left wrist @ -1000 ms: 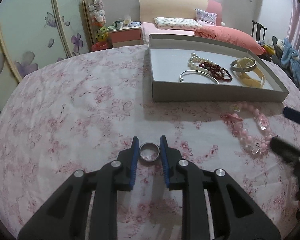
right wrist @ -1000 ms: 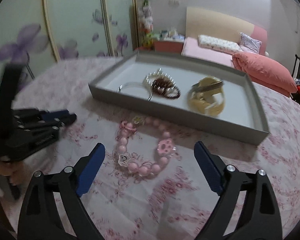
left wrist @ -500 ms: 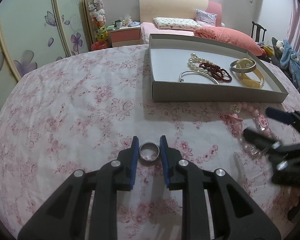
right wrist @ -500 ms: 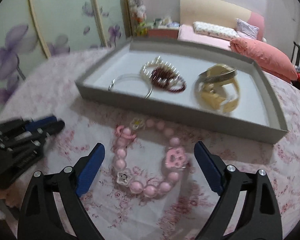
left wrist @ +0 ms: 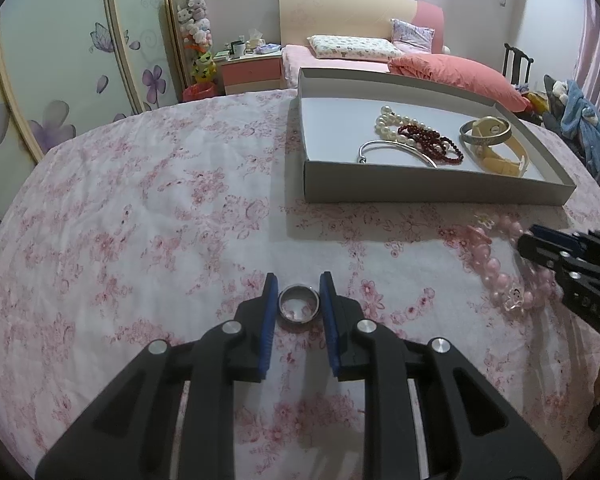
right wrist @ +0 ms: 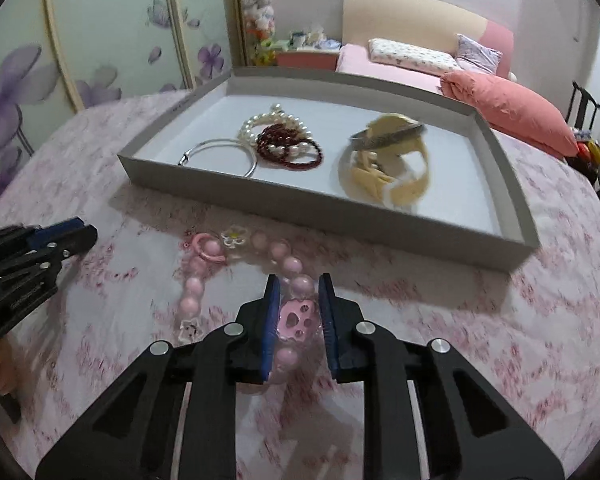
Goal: Organize jewelry
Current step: 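Grasp the silver ring with the left tool while the right tool grasps the pink bead bracelet, then carry the silver ring and pink bead bracelet over the tray with both tools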
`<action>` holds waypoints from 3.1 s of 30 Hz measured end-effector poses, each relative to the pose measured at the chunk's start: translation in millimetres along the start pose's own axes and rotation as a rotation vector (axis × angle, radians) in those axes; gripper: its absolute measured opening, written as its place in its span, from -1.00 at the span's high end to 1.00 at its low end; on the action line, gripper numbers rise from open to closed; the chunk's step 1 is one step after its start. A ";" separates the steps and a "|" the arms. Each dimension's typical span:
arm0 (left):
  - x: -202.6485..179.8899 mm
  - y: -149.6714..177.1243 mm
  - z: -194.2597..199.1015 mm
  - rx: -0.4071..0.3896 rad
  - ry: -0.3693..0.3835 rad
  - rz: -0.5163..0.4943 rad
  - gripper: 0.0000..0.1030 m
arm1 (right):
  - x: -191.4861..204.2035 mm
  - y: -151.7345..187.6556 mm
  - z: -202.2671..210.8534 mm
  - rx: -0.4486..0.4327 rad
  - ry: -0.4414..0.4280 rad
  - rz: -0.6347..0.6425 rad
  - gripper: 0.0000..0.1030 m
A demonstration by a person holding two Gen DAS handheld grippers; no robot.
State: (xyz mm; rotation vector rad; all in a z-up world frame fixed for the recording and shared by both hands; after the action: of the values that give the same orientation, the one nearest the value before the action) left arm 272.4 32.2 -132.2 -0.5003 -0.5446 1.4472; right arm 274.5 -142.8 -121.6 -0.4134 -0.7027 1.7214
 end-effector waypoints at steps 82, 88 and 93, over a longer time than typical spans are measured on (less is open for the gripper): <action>-80.8 -127.9 29.6 -0.492 0.069 0.000 0.58 | -45.6 -118.2 72.3 -0.681 0.033 -0.113 0.60; -86.2 -134.8 5.4 -0.468 0.093 -0.016 0.58 | -55.0 -116.4 56.7 -0.653 0.022 -0.155 0.59; -87.0 -141.3 -7.6 -0.452 0.105 -0.011 0.58 | -56.5 -119.4 48.2 -0.633 0.022 -0.170 0.59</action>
State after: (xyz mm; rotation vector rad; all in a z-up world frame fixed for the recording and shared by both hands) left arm 383.4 -63.6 -54.3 -0.9228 -0.7925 1.2780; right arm 349.3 -190.9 -12.7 -0.7795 -1.2310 1.3052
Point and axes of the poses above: each gripper's, at about its wrist camera, not at the fingertips, and z roughly against the way its jaws point, x to its left, y to its underside, the point moved 6 cm from there along -z, roughly the way its jaws point, and after that the axes turned 2 degrees about -y, right-handed, at the moved point
